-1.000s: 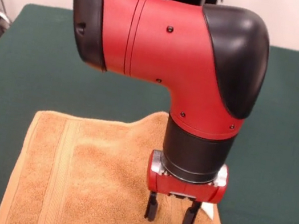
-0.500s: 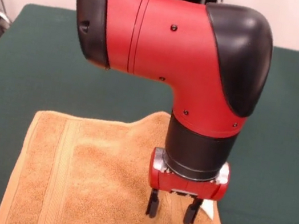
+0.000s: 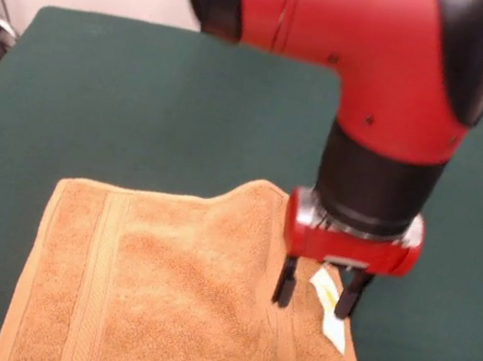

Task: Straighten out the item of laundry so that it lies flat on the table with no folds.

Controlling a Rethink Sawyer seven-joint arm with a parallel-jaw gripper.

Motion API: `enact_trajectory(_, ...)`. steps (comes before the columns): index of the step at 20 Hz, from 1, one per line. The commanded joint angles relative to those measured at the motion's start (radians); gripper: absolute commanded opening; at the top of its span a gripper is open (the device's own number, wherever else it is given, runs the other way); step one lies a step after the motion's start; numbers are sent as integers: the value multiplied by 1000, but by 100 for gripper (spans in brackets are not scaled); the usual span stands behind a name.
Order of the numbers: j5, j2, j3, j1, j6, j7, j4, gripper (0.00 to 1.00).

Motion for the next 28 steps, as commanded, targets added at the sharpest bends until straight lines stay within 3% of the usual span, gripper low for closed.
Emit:
enact_trajectory(1,51,-125,-42,55,120,284,216,100)
enact_trajectory(14,59,-96,-24,2,27,194,245,100)
enact_trajectory(28,45,-102,-33,-7,-93,203,352,100)
